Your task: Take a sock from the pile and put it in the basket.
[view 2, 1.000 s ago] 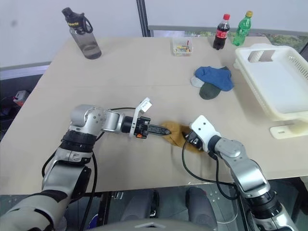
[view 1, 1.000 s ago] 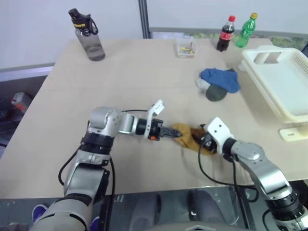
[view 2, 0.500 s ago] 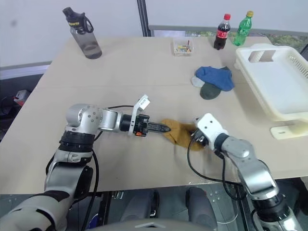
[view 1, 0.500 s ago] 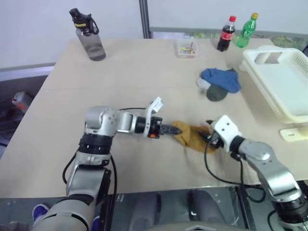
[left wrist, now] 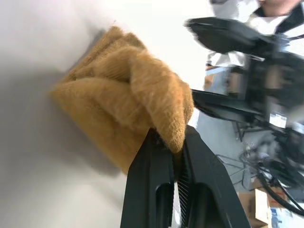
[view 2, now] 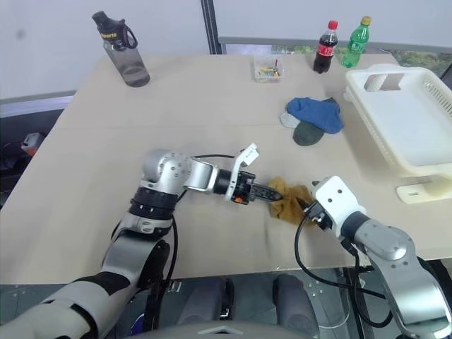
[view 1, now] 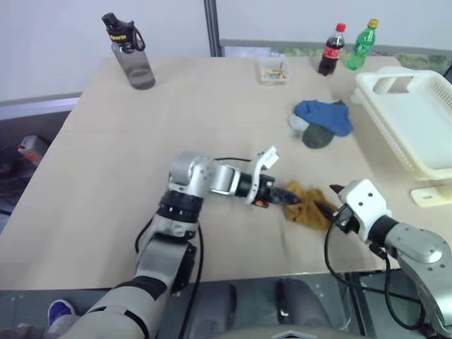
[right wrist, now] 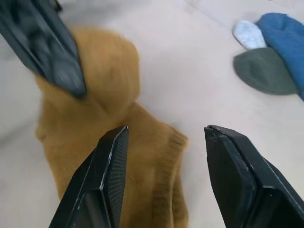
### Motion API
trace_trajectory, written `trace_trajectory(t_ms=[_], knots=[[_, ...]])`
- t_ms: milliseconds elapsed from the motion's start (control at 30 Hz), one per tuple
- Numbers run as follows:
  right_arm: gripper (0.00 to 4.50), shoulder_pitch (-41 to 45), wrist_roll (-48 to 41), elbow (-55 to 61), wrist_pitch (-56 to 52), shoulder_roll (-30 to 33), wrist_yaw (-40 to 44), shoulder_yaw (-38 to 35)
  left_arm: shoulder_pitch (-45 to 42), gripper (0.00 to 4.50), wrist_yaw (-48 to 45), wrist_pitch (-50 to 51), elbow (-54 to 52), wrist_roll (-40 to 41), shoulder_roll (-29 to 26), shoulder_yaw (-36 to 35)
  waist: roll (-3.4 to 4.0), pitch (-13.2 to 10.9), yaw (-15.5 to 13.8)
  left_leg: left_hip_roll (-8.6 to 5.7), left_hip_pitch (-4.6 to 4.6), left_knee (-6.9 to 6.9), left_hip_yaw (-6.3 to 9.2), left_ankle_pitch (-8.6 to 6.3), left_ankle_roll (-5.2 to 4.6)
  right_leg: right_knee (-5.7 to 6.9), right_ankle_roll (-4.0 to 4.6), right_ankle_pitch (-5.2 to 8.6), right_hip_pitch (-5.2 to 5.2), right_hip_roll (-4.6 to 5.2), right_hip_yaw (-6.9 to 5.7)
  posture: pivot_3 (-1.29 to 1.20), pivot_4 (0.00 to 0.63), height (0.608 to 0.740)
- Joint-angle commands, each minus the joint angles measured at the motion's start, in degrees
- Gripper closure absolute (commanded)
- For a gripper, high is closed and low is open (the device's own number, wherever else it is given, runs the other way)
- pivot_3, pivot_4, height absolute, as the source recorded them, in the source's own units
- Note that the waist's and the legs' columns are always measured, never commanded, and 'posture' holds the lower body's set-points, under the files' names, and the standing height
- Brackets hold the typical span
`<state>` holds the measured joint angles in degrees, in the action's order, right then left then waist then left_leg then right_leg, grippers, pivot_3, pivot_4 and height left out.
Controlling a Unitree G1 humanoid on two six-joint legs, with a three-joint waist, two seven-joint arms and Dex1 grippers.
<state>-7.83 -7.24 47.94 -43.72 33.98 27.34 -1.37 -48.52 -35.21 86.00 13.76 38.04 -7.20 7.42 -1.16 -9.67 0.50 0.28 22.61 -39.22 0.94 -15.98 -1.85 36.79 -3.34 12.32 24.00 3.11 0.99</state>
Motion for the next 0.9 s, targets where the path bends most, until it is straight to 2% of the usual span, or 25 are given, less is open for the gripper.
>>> trace_trajectory(t_ms=[33, 67, 167, 200, 333, 367, 533, 700, 767, 900], knots=[[1.87, -2.7, 0.6, 3.8, -0.9, 0.6, -1.2, -2.4, -2.3, 3.77, -0.5, -2.0, 1.1, -0.5, 1.7, 0.6, 0.0, 0.0, 0.0, 0.0, 0.0, 0.0, 0.01, 0.0, 0.0, 0.0, 0.0, 0.0, 0.0, 0.0, -0.01, 0.0, 0.15, 0.74], [1.87, -3.5, 1.3, 3.9, -0.8, 1.2, -1.3, -2.1, -2.7, 3.69, -0.7, -1.9, 1.6, -0.5, 2.1, 0.5, 0.0, 0.0, -0.1, 0.0, 0.01, 0.0, 0.0, 0.0, 0.0, 0.0, 0.0, 0.0, 0.0, 0.0, -0.01, 0.0, 0.15, 0.74], [1.87, -5.6, 2.8, 3.4, -0.1, 2.0, -1.9, -0.8, -3.7, 2.48, -1.0, -2.2, 3.1, -0.8, 3.3, 0.8, 0.0, 0.0, -0.1, -0.01, 0.0, -0.01, -0.03, 0.0, 0.0, -0.01, 0.0, 0.0, 0.0, 0.01, 0.01, 0.0, 0.15, 0.74], [1.87, -6.0, 2.7, 3.7, -0.1, 1.8, -2.1, -1.0, -4.0, 1.93, -1.1, -2.3, 3.5, -0.9, 3.8, 1.0, 0.0, 0.0, -0.1, -0.01, 0.01, -0.01, -0.03, 0.0, 0.0, -0.01, -0.01, 0.0, 0.0, 0.01, 0.01, 0.0, 0.15, 0.74], [1.87, -7.6, 0.5, 7.6, -1.5, 0.5, -1.7, -5.3, -5.6, 0.32, -0.8, -3.6, 5.2, -1.7, 6.3, 2.0, 0.0, 0.0, -0.1, -0.01, 0.01, -0.01, -0.01, 0.0, 0.0, -0.01, -0.01, 0.01, 0.0, 0.0, 0.0, 0.0, 0.15, 0.74], [1.87, -8.5, 0.1, 8.7, -1.8, 0.5, -1.3, -6.6, -5.8, 0.03, -0.9, -4.1, 5.7, -2.1, 7.0, 2.5, 0.0, 0.0, -0.2, -0.01, 0.01, 0.0, -0.01, 0.0, 0.0, -0.01, -0.01, 0.01, 0.0, 0.0, 0.0, 0.0, 0.15, 0.74], [1.87, -12.2, -2.7, 11.9, -2.3, 0.0, 0.0, -10.4, -5.0, 0.03, -2.4, -6.6, 13.0, -3.4, 11.1, 3.3, 0.02, 0.0, -0.5, -0.03, 0.01, -0.02, 0.0, -0.01, -0.01, -0.05, -0.02, 0.01, -0.04, 0.01, -0.02, 0.0, 0.15, 0.74], [1.87, -12.5, -7.1, 12.1, -2.5, -1.7, -0.3, -13.6, -3.3, 0.03, -4.5, -11.4, 20.7, -6.7, 12.5, 5.4, 0.02, 0.1, -0.9, -0.03, -0.02, -0.03, -0.02, -0.01, -0.01, -0.05, -0.02, 0.02, -0.09, 0.01, -0.05, 0.0, 0.15, 0.74], [1.87, -10.5, -9.1, 12.1, -5.0, -3.2, -1.4, -15.6, -2.4, 0.03, -7.6, -12.8, 19.6, -6.2, 11.3, 5.6, 0.01, 0.2, -1.2, -0.03, -0.15, -0.03, -0.01, -0.01, -0.02, -0.08, -0.02, 0.02, -0.24, 0.01, -0.07, 0.0, 0.15, 0.74], [1.87, -5.9, -11.9, 11.5, -10.5, -5.6, -3.9, -16.9, -0.2, 0.03, -16.0, -13.6, 9.9, -2.2, 5.7, 4.8, 0.0, 0.1, -1.0, -0.01, -0.22, -0.04, 0.05, -0.01, -0.02, -0.1, 0.04, 0.05, -0.35, 0.03, -0.08, 0.0, 0.15, 0.74]])
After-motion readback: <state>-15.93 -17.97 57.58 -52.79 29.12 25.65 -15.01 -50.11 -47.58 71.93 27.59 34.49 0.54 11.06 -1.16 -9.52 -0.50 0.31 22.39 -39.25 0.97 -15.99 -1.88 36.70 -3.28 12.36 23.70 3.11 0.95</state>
